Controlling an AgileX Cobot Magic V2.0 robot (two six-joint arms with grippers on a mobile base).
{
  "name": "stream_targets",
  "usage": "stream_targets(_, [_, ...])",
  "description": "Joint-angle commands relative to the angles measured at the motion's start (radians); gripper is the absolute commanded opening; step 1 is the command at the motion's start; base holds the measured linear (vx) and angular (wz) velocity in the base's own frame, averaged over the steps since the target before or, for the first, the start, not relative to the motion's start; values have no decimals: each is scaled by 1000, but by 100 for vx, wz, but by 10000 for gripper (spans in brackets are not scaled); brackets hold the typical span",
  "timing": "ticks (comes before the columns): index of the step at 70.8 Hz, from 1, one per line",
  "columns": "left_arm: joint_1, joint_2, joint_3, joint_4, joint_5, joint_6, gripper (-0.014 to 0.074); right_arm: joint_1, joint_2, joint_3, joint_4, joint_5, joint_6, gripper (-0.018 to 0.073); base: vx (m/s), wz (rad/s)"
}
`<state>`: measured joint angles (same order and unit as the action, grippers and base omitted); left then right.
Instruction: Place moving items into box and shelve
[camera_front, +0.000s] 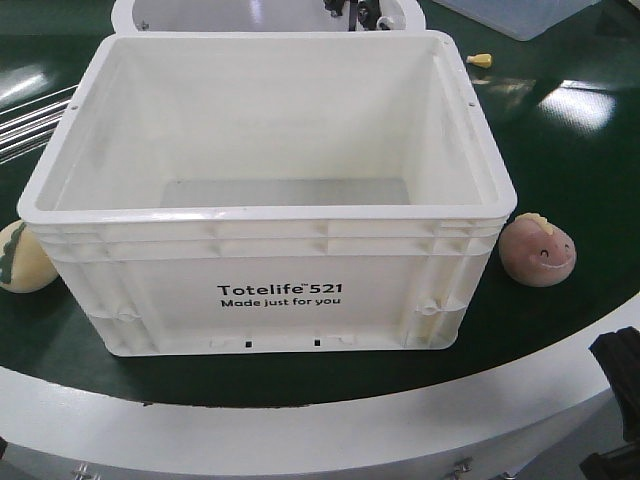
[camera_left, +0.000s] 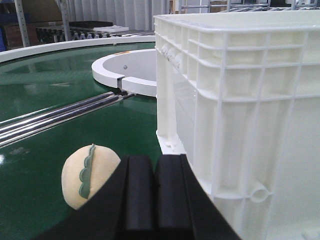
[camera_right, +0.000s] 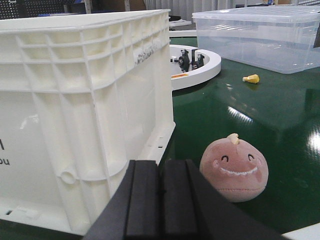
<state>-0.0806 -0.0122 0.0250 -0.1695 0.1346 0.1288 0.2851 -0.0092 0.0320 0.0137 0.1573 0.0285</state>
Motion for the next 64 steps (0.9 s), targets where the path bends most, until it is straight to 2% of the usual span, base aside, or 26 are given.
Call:
stream_targets(1, [-5, -16, 19, -9, -84, -4, -26, -1, -6, 2, -2, -91, -2, -15, 0, 0])
stream_targets(25, [-5, -16, 19, -11, -84, -5, -26, -1, -6, 2, -2, -90, -2, -15, 0, 0])
stream_targets(40, [-5, -16, 13, -55, -153, -13, -26, -1, -6, -20, -14, -111, -10, -15, 0, 0])
stream_targets(53, [-5, 1, -87, -54, -123, -13, -26, -1, 74, -151, -39, -48, -12, -15, 0, 0])
stream_targets(64, [-5, 160, -228, -52, -135, -12, -26, -1, 244, -322, -67, -34, -12, -15, 0, 0])
